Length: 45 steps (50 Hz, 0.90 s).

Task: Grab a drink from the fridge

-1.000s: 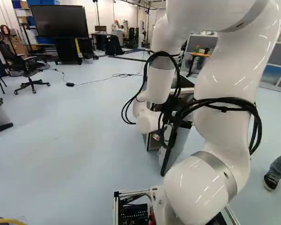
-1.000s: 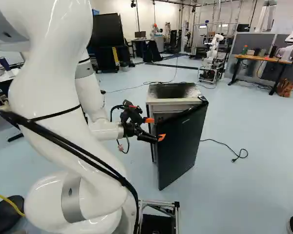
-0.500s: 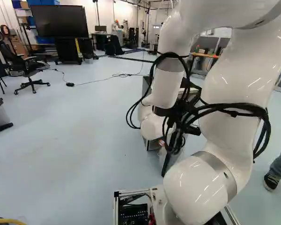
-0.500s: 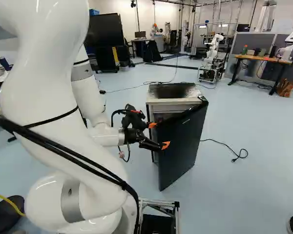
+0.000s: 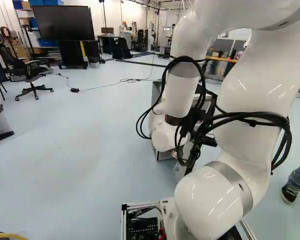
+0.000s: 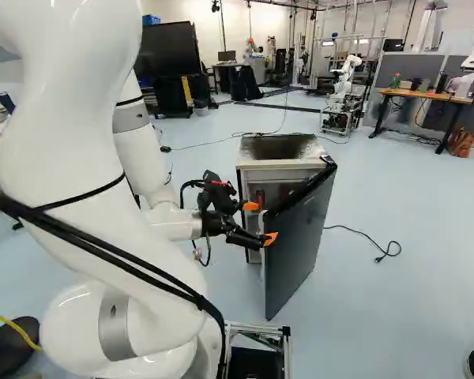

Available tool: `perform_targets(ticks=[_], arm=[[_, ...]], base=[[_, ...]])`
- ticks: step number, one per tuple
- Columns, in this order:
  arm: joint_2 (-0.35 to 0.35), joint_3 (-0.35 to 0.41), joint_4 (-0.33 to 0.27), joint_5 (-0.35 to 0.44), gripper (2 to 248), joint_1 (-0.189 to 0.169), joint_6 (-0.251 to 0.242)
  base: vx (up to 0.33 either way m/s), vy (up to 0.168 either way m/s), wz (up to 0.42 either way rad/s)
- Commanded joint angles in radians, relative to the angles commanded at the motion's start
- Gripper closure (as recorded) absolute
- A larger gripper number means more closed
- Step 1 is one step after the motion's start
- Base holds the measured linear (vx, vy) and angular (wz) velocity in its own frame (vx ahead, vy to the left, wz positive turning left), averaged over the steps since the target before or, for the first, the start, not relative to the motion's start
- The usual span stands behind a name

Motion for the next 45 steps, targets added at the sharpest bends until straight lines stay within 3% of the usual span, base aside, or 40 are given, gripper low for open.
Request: perform_targets(ticks=[17, 45], arm=[[-0.008, -0.012, 0.035, 0.062, 3, -0.033, 0.0], [-0.032, -0.046, 0.054, 0.087, 3, -0.136, 0.0]], base=[[0.0, 0.0, 0.0], [0.0, 0.0, 0.0]])
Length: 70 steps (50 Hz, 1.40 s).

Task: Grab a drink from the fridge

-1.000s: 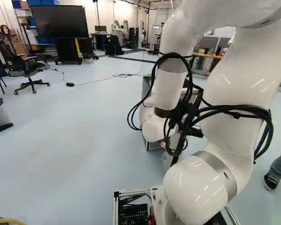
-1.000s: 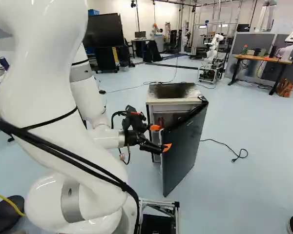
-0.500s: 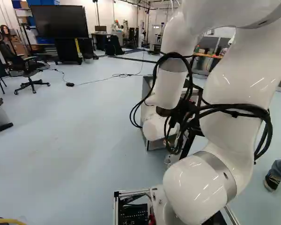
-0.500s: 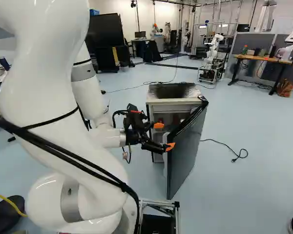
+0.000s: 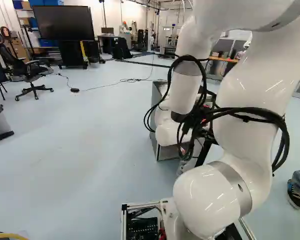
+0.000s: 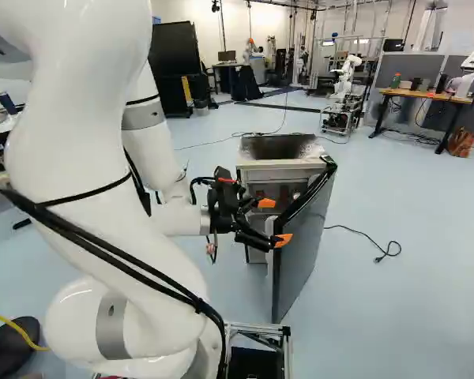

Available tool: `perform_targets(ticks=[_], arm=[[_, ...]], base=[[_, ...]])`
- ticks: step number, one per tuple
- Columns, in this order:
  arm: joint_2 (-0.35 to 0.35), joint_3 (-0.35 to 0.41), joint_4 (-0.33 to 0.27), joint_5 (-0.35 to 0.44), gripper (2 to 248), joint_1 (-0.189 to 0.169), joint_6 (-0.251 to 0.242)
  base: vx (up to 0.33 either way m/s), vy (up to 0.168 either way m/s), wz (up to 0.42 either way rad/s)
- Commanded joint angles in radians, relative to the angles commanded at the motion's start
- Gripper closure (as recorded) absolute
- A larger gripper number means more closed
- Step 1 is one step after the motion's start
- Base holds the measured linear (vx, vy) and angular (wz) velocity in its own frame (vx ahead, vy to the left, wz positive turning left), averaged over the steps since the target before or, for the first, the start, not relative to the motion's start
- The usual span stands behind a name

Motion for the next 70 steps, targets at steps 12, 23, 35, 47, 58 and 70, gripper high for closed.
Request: perform_targets(ticks=[12, 23, 35, 47, 58, 70], arm=[[-0.018, -0.026, 0.005, -0.03, 3, -0.06, 0.0], [-0.035, -0.052, 0.018, -0.08, 3, -0.114, 0.0], [-0.051, -0.077, 0.023, -0.107, 3, -0.169, 0.0], [-0.07, -0.107, 0.023, -0.109, 3, -0.219, 0.0], [-0.094, -0.144, 0.023, -0.107, 3, -0.258, 0.0], [-0.119, -0.184, 0.023, -0.096, 3, -0.302, 0.0]], base=[[0.0, 0.0, 0.0], [0.0, 0.0, 0.0], [0.0, 0.0, 0.0], [0.0, 0.0, 0.0], [0.0, 0.0, 0.0], [0.0, 0.0, 0.0]])
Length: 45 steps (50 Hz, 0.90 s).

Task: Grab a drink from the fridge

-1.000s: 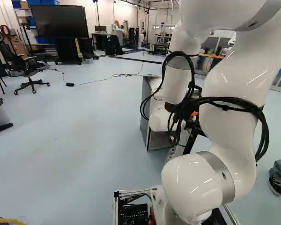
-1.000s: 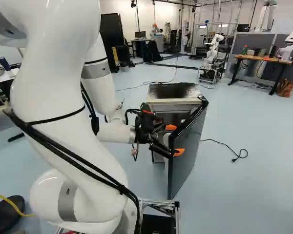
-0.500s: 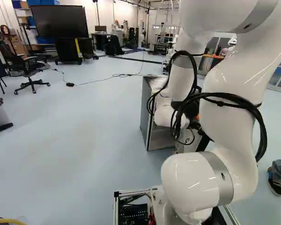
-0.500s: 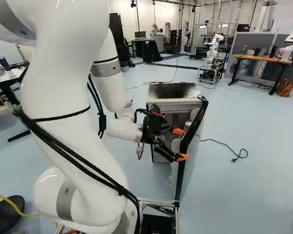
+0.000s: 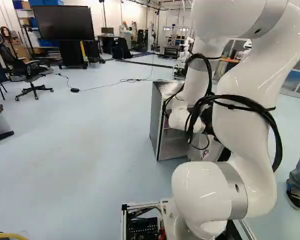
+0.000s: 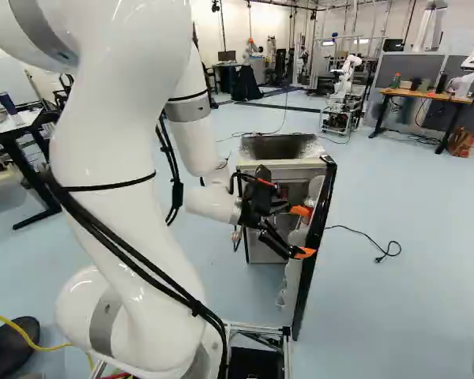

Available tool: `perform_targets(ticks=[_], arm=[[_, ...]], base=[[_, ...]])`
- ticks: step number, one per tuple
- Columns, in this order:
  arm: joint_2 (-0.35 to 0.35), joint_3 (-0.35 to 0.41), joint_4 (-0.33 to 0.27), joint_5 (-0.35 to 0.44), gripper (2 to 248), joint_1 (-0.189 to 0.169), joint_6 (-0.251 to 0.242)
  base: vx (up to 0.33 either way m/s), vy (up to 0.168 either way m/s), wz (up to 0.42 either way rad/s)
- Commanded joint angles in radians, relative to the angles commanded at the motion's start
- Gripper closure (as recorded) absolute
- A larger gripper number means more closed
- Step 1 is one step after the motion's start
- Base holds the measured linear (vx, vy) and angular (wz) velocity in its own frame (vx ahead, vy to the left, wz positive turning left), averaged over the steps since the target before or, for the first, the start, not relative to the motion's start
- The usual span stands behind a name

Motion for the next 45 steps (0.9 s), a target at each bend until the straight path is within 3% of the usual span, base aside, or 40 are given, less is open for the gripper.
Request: perform_targets(ticks=[45], arm=[[-0.09, -0.147, 0.0, 0.001, 3, -0.145, 0.0]], base=[[0.0, 0.0, 0.0]])
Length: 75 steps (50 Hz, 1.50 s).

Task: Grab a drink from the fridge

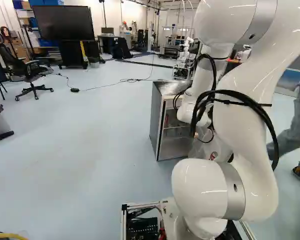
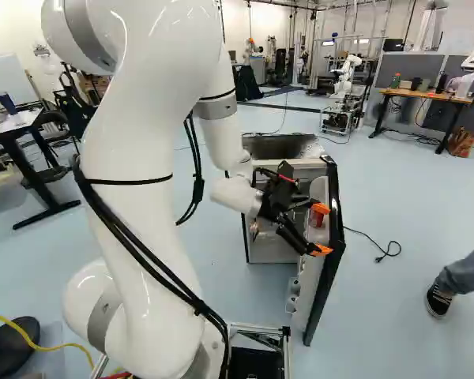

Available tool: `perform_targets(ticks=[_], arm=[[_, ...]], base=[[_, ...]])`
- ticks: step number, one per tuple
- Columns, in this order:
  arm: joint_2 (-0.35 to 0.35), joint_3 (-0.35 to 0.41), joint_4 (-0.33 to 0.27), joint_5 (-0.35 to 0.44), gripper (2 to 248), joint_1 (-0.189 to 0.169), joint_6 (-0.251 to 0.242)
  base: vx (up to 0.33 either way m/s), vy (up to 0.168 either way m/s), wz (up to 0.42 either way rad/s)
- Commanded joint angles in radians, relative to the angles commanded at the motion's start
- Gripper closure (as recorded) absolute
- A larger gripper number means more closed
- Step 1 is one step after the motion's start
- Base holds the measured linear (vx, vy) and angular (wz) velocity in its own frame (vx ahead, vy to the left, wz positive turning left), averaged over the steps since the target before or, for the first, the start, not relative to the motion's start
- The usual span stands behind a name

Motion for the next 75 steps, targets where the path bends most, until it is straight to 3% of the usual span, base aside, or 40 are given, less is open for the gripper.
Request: perform_targets(ticks=[55, 75], arm=[[-0.111, -0.185, 0.0, 0.0, 3, -0.153, 0.0], [-0.141, -0.236, 0.0, 0.0, 3, -0.19, 0.0]], base=[[0.0, 0.0, 0.0], [0.0, 0.0, 0.0]])
